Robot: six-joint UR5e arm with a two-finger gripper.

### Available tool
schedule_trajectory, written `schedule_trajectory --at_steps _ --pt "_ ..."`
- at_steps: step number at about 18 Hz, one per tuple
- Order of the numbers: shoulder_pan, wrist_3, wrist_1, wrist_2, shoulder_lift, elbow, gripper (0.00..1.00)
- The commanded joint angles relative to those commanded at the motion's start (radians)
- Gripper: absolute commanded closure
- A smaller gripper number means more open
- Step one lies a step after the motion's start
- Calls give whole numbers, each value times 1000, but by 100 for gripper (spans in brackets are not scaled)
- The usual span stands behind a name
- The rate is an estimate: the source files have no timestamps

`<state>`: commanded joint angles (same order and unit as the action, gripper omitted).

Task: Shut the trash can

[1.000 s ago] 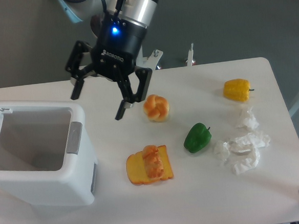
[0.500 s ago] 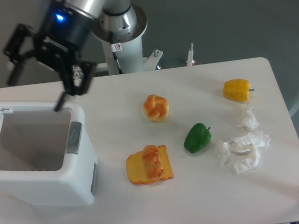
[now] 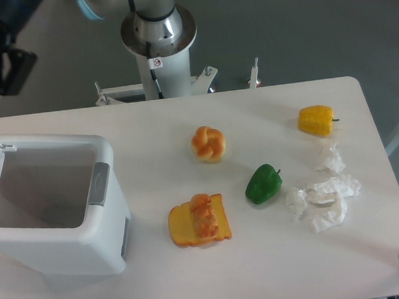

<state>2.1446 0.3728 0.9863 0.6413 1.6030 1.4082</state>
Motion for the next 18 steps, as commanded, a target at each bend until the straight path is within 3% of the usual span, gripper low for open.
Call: schedule_trajectory --at_steps 11,18 --pt "-83 -8 0 -81 20 6 0" --pt "-147 -6 0 -92 109 -18 0"
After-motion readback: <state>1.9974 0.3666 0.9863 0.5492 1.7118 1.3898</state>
